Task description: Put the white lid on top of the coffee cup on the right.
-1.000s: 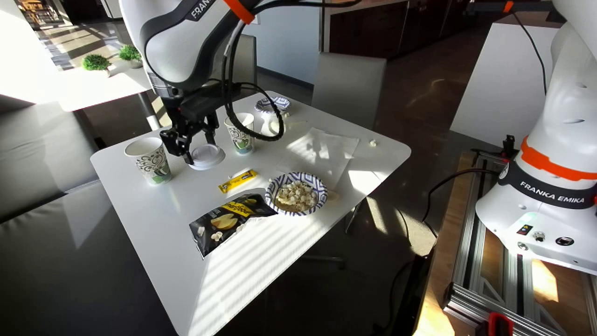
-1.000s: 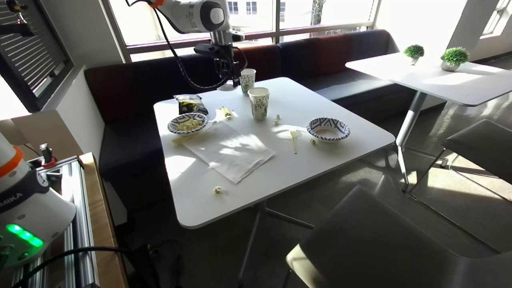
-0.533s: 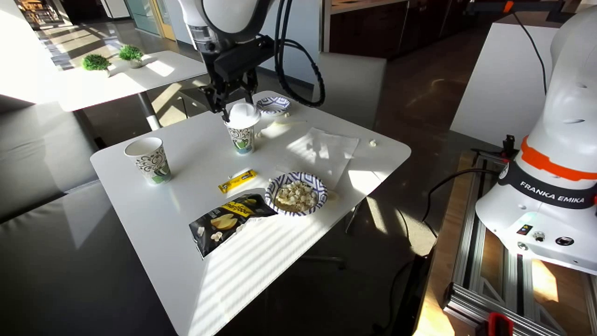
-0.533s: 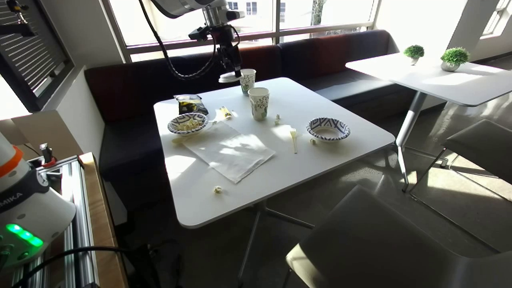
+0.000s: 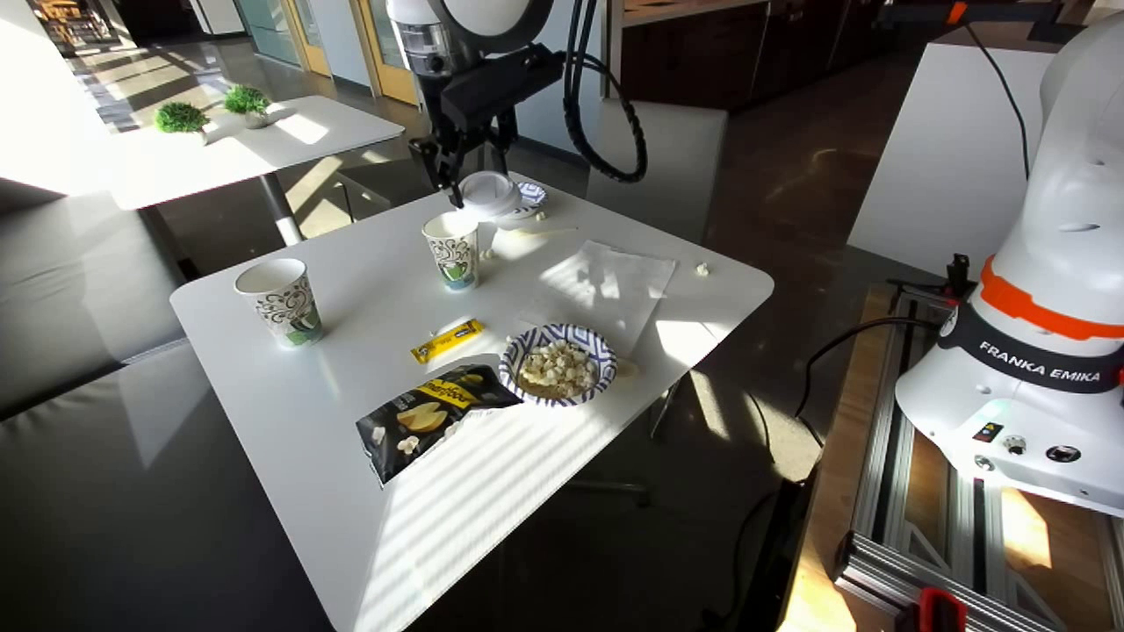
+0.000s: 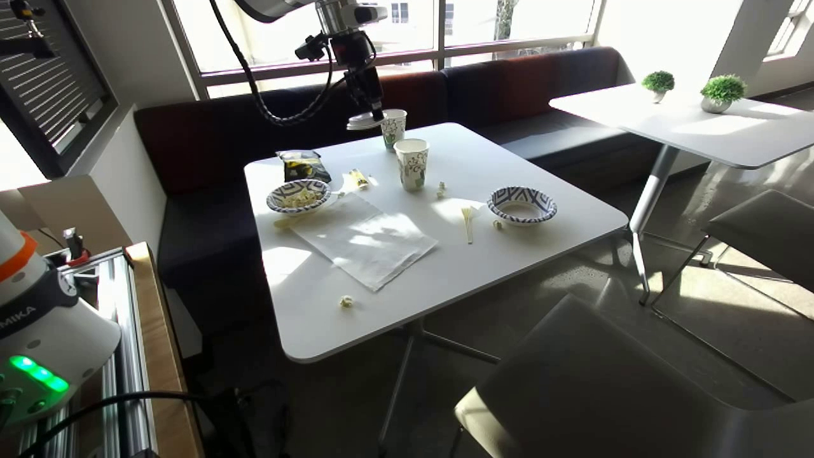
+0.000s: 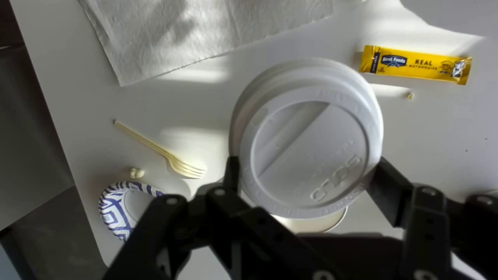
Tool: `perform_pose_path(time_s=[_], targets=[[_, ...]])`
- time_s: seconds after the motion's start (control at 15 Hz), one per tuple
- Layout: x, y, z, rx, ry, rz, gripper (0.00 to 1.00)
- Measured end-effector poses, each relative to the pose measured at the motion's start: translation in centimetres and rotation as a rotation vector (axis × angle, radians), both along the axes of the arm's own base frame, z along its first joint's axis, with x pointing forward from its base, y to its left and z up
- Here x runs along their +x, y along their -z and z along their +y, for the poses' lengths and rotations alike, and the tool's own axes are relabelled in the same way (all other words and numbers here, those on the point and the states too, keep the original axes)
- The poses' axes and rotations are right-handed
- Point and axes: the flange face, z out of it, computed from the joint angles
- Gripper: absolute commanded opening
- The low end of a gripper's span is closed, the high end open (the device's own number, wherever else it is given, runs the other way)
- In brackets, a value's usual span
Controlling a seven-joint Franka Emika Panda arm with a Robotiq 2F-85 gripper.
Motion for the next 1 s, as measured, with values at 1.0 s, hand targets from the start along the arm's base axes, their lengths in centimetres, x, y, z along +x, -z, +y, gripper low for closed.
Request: perform_pose_path(time_s=[1.0], targets=[[5.0, 1.4, -5.5, 0.197, 0.100, -0.100, 0.56]])
